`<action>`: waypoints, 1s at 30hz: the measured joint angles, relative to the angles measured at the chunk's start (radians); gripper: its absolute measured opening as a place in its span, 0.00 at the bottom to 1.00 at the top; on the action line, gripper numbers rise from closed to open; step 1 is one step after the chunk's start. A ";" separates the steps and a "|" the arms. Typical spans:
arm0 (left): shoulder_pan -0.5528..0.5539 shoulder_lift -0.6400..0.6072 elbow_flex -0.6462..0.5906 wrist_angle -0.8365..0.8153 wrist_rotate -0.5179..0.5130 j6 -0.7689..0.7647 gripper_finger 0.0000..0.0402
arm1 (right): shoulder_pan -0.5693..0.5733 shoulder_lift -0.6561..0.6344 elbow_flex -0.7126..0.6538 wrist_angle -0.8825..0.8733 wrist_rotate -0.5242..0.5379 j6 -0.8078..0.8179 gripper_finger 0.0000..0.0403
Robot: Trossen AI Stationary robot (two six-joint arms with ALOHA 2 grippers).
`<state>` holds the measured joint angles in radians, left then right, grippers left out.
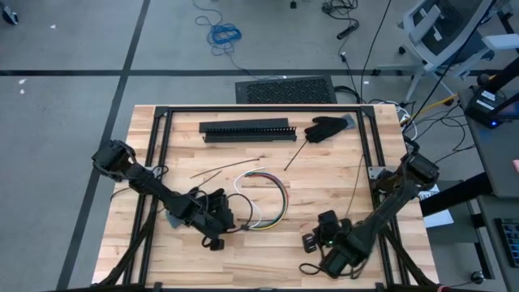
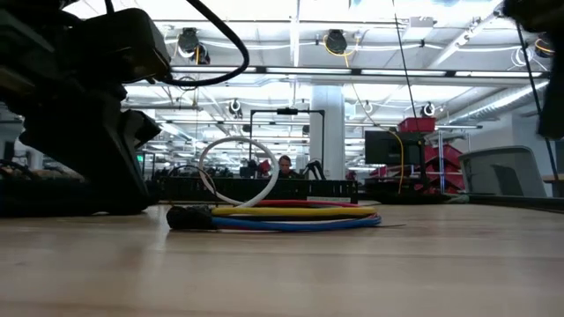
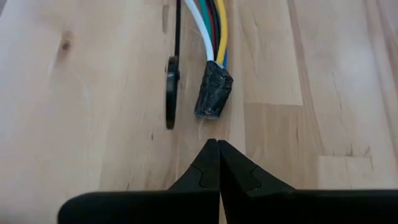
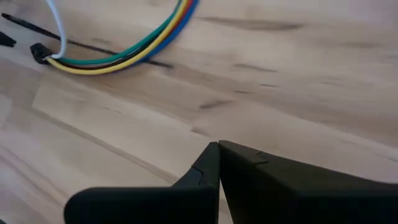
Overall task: Ziptie cables
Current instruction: Wrap the cable wires using a zip tie
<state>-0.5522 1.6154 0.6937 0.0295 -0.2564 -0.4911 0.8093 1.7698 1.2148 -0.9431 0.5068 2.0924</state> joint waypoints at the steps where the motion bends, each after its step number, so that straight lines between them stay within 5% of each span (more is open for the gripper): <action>1: 0.000 0.000 0.000 -0.001 0.000 0.000 0.00 | -0.011 0.017 0.000 0.040 0.000 -0.019 0.00; 13: 0.000 -0.048 0.000 -0.095 0.052 0.059 0.00 | -0.146 0.239 0.000 0.603 0.043 -0.259 0.00; 23: -0.012 -0.088 -0.052 -0.110 0.114 0.028 0.00 | -0.260 0.362 0.163 0.702 0.072 -0.396 0.00; 30: -0.031 -0.235 -0.128 -0.178 0.036 0.026 0.00 | -0.279 0.411 0.257 0.728 0.017 -0.485 0.00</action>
<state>-0.5835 1.3807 0.5653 -0.1482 -0.2201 -0.4652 0.5302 2.1809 1.4716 -0.2150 0.5233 1.6075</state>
